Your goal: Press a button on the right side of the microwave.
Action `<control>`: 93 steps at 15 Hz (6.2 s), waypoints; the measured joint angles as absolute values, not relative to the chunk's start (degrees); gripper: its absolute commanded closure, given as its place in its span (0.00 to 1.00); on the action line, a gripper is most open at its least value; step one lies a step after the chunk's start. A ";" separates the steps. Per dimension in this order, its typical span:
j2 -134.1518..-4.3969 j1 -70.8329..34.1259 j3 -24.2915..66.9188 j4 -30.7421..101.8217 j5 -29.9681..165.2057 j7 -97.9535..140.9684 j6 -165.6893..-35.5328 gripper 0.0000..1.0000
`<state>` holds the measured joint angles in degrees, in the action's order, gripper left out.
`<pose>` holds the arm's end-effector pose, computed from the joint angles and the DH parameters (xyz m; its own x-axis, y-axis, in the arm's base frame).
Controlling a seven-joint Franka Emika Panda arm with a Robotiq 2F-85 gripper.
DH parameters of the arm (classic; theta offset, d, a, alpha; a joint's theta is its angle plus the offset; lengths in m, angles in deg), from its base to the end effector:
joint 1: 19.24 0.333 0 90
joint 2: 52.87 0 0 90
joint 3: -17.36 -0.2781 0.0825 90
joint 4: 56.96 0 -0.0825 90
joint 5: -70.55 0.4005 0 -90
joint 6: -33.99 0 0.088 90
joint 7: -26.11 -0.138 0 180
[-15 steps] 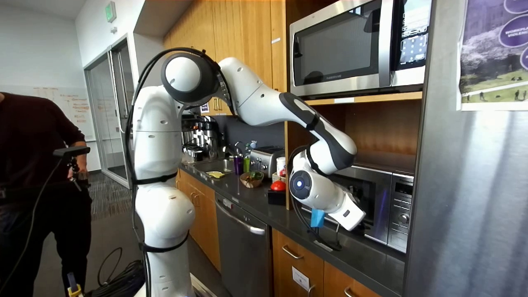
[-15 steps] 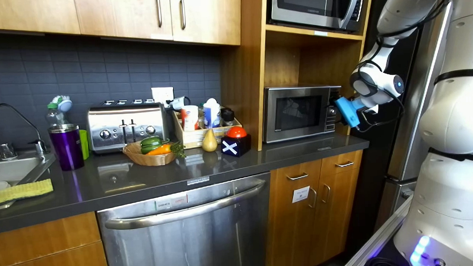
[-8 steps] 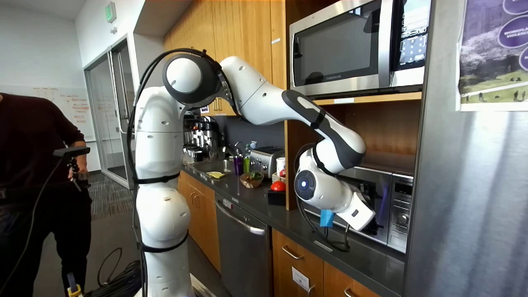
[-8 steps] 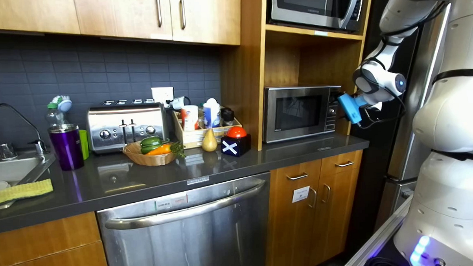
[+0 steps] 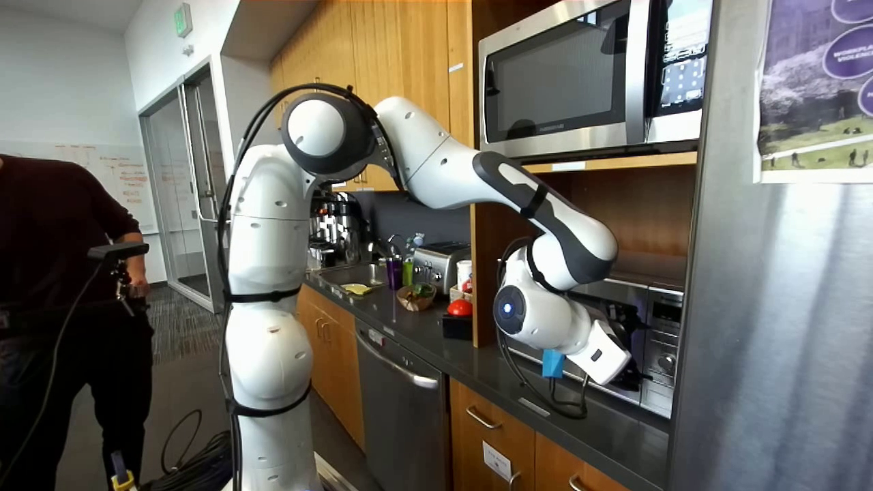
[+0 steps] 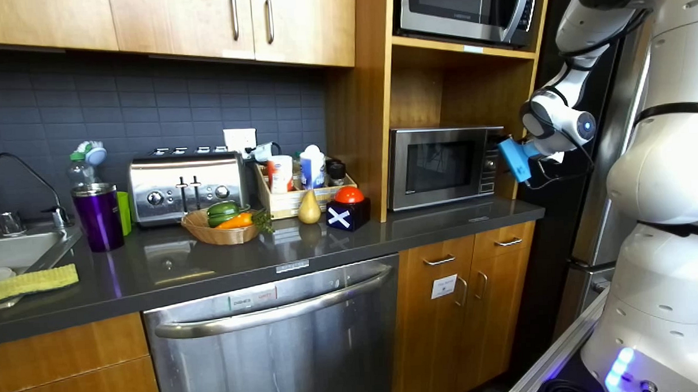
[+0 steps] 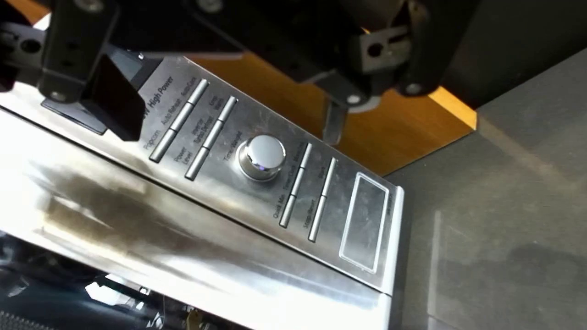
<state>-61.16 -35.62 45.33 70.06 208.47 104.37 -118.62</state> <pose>0.3991 -0.4077 0.2564 -0.2640 -0.8930 0.3645 -0.5019 -0.1955 -0.8426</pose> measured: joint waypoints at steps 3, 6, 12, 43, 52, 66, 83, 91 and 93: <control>-62.54 -35.90 45.37 68.82 210.03 105.01 -118.62 0.00; -63.90 -36.15 45.46 68.05 210.42 105.02 -118.62 0.00; -66.06 -36.44 45.72 66.96 211.07 104.89 -118.57 0.00; -67.68 -36.31 44.79 65.93 210.95 98.80 -116.65 0.23; -67.68 -36.30 44.41 65.92 210.95 98.51 -116.49 0.30; -67.74 -36.33 44.56 65.67 210.97 99.49 -116.29 0.43; -67.54 -36.44 44.83 64.44 210.96 100.56 -116.26 1.00; -67.64 -36.68 44.96 65.35 208.97 98.73 -118.97 1.00; -67.54 -36.69 45.07 65.65 207.39 97.99 -120.63 1.00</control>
<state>-67.54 -36.69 45.07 65.65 207.39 97.99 -120.63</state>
